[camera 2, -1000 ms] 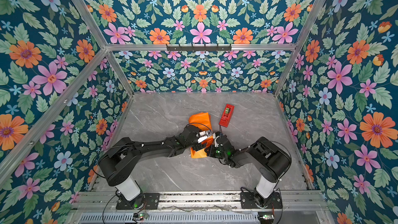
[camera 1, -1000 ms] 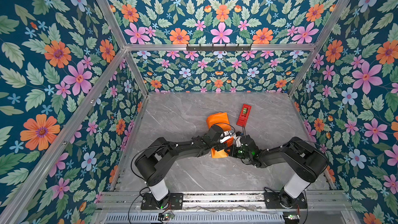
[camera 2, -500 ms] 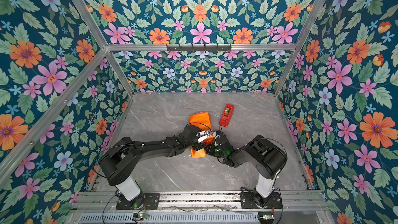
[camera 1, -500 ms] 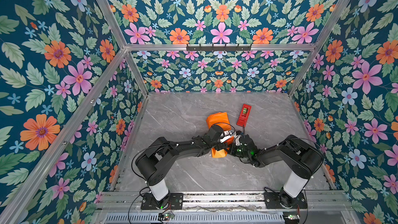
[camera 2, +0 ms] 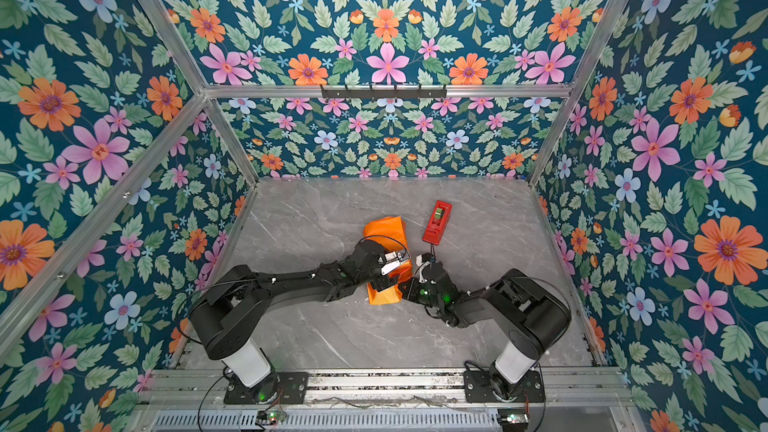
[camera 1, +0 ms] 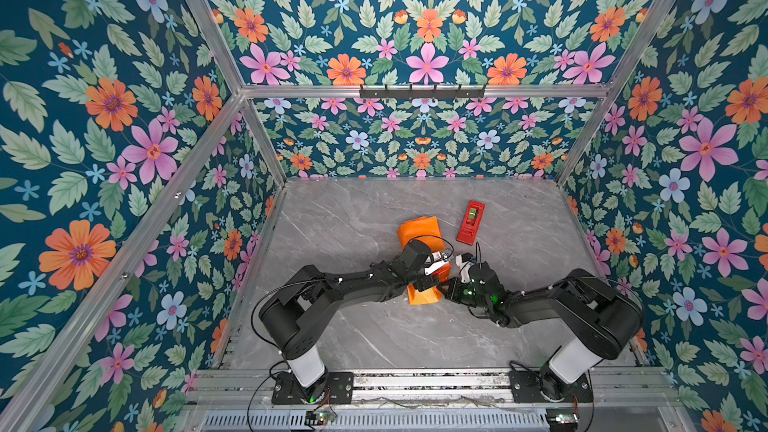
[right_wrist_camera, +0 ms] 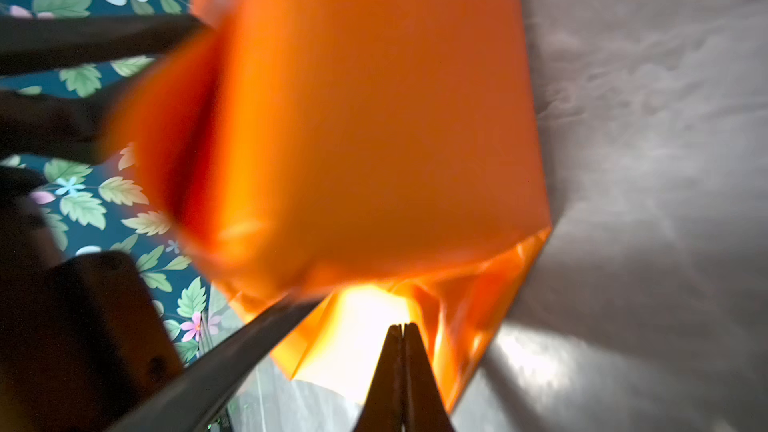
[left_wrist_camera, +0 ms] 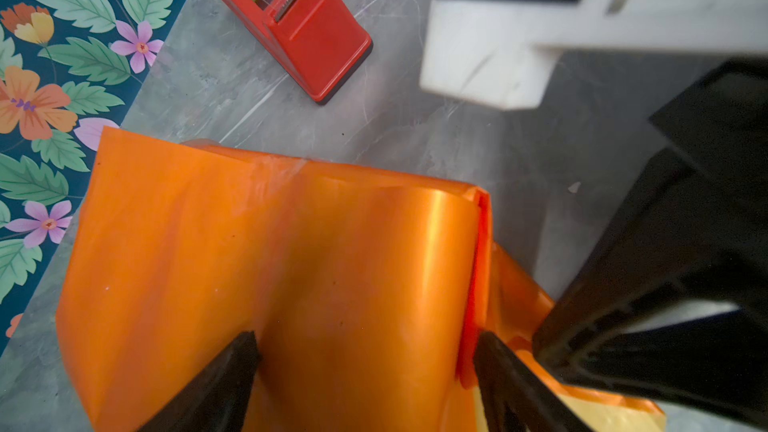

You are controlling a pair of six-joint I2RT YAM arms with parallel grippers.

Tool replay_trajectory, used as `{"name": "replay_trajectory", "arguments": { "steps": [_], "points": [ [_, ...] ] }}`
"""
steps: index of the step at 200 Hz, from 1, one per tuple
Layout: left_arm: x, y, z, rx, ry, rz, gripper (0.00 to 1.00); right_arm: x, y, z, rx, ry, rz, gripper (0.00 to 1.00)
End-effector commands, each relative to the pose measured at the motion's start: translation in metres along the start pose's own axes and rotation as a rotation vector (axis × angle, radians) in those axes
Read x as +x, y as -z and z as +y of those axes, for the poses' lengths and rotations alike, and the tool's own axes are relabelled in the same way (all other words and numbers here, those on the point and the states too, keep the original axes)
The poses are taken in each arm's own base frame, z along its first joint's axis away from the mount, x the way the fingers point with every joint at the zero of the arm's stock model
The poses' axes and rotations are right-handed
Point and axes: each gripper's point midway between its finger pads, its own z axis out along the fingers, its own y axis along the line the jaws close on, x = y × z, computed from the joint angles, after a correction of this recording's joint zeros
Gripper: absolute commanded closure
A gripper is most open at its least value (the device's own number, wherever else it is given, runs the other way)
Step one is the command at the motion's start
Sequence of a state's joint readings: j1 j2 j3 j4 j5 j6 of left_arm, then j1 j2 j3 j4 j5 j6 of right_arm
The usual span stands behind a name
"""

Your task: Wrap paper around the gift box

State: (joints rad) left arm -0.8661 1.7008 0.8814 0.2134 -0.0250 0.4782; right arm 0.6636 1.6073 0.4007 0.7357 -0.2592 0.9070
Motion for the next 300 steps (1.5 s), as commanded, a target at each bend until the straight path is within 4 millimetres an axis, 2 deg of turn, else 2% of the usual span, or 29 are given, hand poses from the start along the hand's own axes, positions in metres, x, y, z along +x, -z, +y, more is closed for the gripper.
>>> {"name": "replay_trajectory", "arguments": {
  "steps": [1, 32, 62, 89, 112, 133, 150, 161, 179, 190, 199, 223, 251, 300],
  "points": [
    [0.004, 0.002, -0.003, 0.015, 0.019, 0.019, 0.16, 0.004, 0.013, -0.003, 0.018, 0.032, 0.021, 0.99],
    [-0.004, 0.006, 0.001, 0.007, 0.039, -0.010, 0.15, -0.007, 0.038, -0.006, 0.047, 0.055, 0.020, 0.98],
    [-0.019, 0.013, 0.005, 0.003, 0.086, -0.065, 0.13, -0.034, 0.057, 0.005, 0.049, 0.081, -0.010, 0.95],
    [-0.030, 0.020, 0.008, 0.004, 0.122, -0.110, 0.11, -0.058, 0.065, 0.016, 0.033, 0.087, -0.037, 0.89],
    [-0.041, 0.031, 0.014, -0.005, 0.169, -0.160, 0.10, -0.075, 0.065, 0.025, 0.011, 0.087, -0.045, 0.82],
    [-0.047, 0.053, 0.026, -0.046, 0.276, -0.237, 0.10, -0.088, 0.055, 0.040, -0.024, 0.095, -0.029, 0.73],
    [-0.038, 0.070, 0.045, -0.109, 0.444, -0.281, 0.10, -0.096, 0.046, 0.047, -0.048, 0.090, -0.019, 0.67],
    [-0.021, 0.076, 0.061, -0.141, 0.613, -0.277, 0.11, -0.100, 0.040, 0.048, -0.046, 0.081, -0.009, 0.64],
    [0.015, 0.075, 0.083, -0.146, 0.933, -0.235, 0.14, -0.103, 0.029, 0.043, -0.020, 0.067, 0.009, 0.57],
    [0.032, 0.070, 0.086, -0.126, 1.063, -0.203, 0.16, -0.105, 0.023, 0.040, -0.013, 0.060, 0.016, 0.54],
    [0.036, 0.064, 0.083, -0.092, 1.114, -0.191, 0.17, -0.104, 0.018, 0.039, -0.015, 0.053, 0.030, 0.54],
    [0.031, 0.046, 0.070, 0.016, 1.170, -0.166, 0.20, -0.099, 0.010, 0.036, -0.025, 0.029, 0.068, 0.53],
    [0.021, 0.030, 0.056, 0.138, 1.175, -0.150, 0.25, -0.092, 0.012, 0.034, -0.037, 0.023, 0.076, 0.53],
    [0.016, 0.026, 0.054, 0.175, 1.141, -0.143, 0.26, -0.068, 0.020, 0.039, -0.072, 0.014, 0.093, 0.57]
  ]
}}
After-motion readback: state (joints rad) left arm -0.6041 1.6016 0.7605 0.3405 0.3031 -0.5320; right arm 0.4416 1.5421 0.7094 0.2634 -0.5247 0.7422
